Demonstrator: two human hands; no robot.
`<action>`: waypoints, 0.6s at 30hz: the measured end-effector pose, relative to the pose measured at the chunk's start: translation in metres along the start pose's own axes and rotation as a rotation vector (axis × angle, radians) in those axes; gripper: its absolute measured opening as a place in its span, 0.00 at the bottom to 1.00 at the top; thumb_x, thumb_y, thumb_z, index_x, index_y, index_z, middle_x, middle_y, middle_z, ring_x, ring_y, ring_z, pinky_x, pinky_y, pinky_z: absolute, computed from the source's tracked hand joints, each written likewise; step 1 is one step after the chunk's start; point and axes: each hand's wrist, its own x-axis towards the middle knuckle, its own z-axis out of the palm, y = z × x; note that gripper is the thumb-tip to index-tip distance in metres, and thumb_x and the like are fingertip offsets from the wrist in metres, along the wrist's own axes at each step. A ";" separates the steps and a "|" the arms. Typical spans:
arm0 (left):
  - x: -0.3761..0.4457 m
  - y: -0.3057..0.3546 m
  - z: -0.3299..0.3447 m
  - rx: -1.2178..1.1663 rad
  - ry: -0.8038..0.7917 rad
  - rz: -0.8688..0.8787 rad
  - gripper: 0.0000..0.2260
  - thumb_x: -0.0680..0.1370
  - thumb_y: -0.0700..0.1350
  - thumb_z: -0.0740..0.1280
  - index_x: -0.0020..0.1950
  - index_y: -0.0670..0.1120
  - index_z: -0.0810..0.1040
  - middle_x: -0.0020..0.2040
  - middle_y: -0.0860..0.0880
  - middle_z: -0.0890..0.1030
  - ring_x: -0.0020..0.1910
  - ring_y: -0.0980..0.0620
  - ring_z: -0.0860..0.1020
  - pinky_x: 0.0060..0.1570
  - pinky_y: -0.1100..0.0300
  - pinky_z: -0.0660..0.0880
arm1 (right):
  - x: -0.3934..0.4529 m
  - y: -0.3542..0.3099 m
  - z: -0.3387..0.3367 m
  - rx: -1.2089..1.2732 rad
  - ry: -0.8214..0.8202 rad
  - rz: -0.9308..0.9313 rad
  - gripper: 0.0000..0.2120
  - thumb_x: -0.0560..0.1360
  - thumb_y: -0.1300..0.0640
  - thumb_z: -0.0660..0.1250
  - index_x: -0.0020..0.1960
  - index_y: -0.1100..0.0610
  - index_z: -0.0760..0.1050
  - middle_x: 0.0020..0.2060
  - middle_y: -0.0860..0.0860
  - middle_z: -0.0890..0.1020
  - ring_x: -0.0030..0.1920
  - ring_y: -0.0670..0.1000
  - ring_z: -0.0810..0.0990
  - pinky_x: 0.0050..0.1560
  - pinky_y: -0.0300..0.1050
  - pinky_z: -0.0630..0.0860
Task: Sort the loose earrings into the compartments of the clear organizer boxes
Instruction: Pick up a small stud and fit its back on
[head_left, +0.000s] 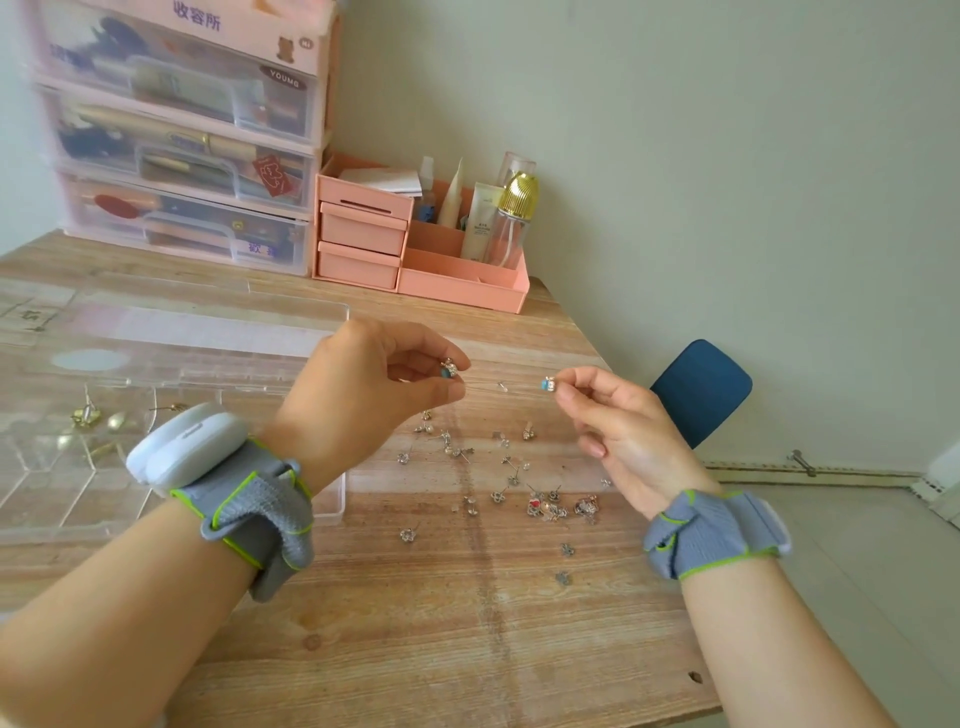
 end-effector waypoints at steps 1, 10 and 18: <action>0.000 0.000 0.000 -0.014 -0.006 0.001 0.07 0.68 0.41 0.74 0.42 0.52 0.82 0.39 0.51 0.84 0.39 0.57 0.81 0.47 0.66 0.77 | 0.000 -0.002 0.000 0.063 -0.038 0.013 0.03 0.72 0.62 0.66 0.42 0.55 0.77 0.32 0.44 0.72 0.30 0.41 0.65 0.26 0.32 0.59; -0.001 0.004 0.005 -0.045 -0.002 0.069 0.08 0.66 0.42 0.75 0.41 0.53 0.81 0.37 0.52 0.84 0.38 0.58 0.81 0.45 0.67 0.77 | -0.002 -0.018 0.015 0.204 -0.196 0.076 0.04 0.66 0.60 0.67 0.41 0.57 0.76 0.31 0.43 0.76 0.32 0.43 0.65 0.27 0.33 0.61; -0.001 0.010 0.001 -0.035 0.016 0.119 0.09 0.65 0.44 0.76 0.42 0.52 0.80 0.38 0.51 0.83 0.37 0.58 0.80 0.42 0.66 0.76 | -0.002 -0.031 0.041 0.171 -0.248 0.114 0.06 0.65 0.58 0.69 0.42 0.57 0.77 0.34 0.47 0.73 0.32 0.43 0.66 0.29 0.35 0.59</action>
